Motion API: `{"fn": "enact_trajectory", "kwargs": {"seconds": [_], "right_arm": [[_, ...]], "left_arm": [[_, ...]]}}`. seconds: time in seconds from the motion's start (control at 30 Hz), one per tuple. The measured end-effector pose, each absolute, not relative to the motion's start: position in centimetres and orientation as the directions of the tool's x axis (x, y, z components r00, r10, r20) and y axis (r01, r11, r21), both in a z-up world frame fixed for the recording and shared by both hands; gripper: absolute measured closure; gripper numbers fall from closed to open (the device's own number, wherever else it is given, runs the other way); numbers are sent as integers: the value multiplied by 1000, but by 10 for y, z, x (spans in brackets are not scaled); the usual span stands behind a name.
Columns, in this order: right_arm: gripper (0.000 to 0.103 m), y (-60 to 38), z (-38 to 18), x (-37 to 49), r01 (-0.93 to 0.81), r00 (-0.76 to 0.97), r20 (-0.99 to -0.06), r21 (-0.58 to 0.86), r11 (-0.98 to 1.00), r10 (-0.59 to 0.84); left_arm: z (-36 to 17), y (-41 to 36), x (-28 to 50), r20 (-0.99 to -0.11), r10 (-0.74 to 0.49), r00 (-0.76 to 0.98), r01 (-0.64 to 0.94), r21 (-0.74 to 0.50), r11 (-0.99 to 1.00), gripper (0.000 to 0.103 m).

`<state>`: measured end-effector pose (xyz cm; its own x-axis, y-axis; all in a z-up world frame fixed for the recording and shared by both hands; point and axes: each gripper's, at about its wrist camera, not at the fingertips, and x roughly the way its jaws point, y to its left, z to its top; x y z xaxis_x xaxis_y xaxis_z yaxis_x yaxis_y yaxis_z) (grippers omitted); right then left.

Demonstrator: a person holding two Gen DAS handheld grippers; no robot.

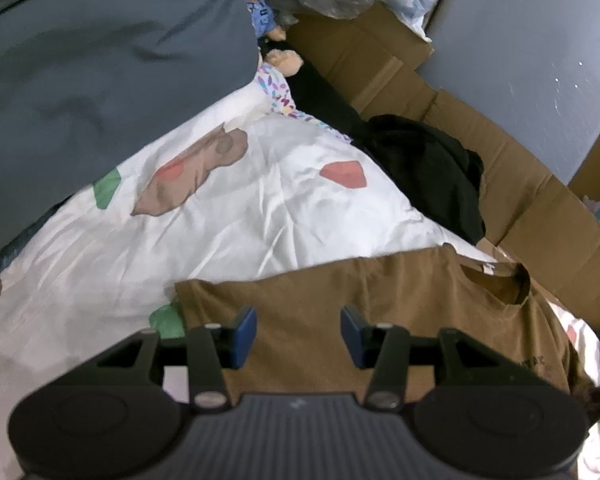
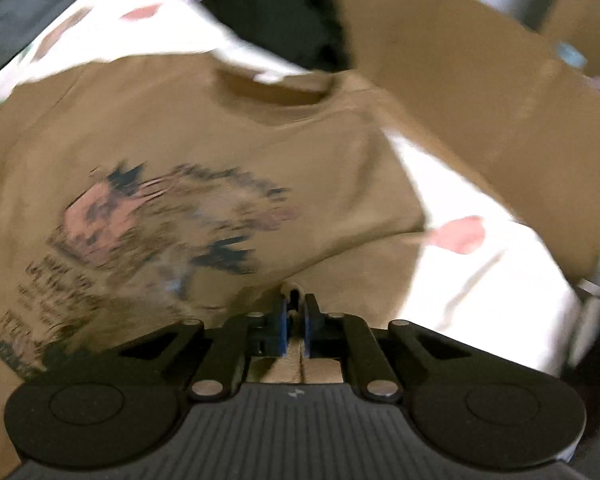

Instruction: Fold clothes

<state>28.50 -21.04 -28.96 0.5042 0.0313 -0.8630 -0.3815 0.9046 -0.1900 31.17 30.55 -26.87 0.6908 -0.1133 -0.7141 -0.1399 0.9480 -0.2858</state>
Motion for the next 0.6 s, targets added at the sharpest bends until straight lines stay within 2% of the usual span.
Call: {"fn": "enact_trajectory", "kwargs": {"seconds": [0.3, 0.5, 0.6], "right_arm": [[96, -316, -259, 294, -167, 522, -849, -199, 966, -85], [97, -341, -269, 294, -142, 481, -871, -190, 971, -100], [97, -335, -279, 283, -208, 441, -896, -148, 967, -42]], "left_arm": [[-271, 291, 320, -720, -126, 682, -118, -279, 953, 53], [-277, 285, 322, -736, -128, 665, -113, -269, 957, 53], [-281, 284, 323, -743, -128, 656, -114, -266, 957, 53]]}}
